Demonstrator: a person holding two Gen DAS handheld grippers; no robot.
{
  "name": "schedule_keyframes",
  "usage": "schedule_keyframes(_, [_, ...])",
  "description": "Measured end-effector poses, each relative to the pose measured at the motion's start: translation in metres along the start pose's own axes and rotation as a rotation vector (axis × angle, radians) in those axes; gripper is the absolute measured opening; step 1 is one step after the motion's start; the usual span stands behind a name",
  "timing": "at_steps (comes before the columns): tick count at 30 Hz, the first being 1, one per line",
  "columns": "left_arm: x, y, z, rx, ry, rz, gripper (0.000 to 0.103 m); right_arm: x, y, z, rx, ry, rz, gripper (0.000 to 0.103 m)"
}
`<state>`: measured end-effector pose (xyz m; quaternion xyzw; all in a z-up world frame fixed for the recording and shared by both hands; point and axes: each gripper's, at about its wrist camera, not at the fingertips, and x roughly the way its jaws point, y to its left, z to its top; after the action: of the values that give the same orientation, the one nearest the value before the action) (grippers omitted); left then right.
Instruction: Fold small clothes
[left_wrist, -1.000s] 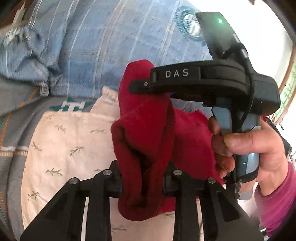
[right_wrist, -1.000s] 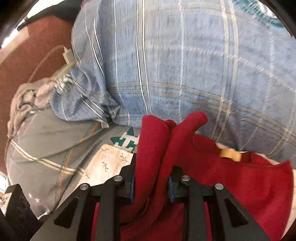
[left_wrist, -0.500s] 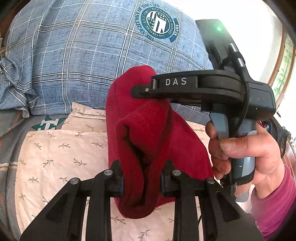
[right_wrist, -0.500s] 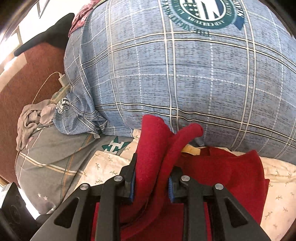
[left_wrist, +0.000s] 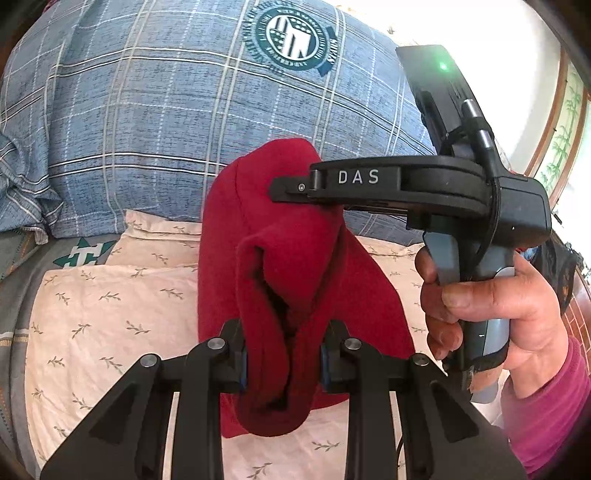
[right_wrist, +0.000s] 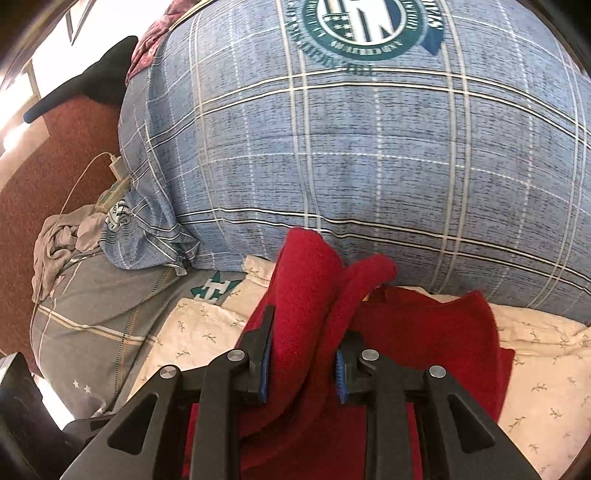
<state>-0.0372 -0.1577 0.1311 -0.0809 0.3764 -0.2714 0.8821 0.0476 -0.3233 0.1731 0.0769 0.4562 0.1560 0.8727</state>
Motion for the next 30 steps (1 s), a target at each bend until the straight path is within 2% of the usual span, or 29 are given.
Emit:
schedule_keyframes(8, [0.018,-0.035,0.006,0.034,0.023,-0.037,0.023,-0.018,-0.039,-0.008,0.047,-0.015,-0.033,0.023])
schedule_keyframes(19, [0.065,-0.078,0.003,0.074,0.089,-0.059,0.023,-0.024,-0.106,-0.029,0.133,-0.005,-0.088,0.021])
schedule_keyframes(21, [0.074,-0.082,0.0,0.074,0.103,-0.058,0.023,-0.024,-0.117,-0.033,0.147,-0.006,-0.106,0.017])
schedule_keyframes(26, [0.09,-0.091,-0.007,0.076,0.124,-0.058,0.023,-0.024,-0.143,-0.045,0.218,0.003,-0.08,0.017])
schedule_keyframes(27, [0.091,-0.091,-0.007,0.082,0.123,-0.053,0.023,-0.024,-0.148,-0.047,0.25,0.002,-0.055,0.022])
schedule_keyframes(29, [0.094,-0.092,-0.006,0.09,0.118,-0.043,0.023,-0.028,-0.158,-0.052,0.323,0.001,0.0,0.023])
schedule_keyframes(30, [0.094,-0.093,-0.005,0.089,0.119,-0.045,0.023,-0.032,-0.164,-0.055,0.359,0.0,0.045,0.027])
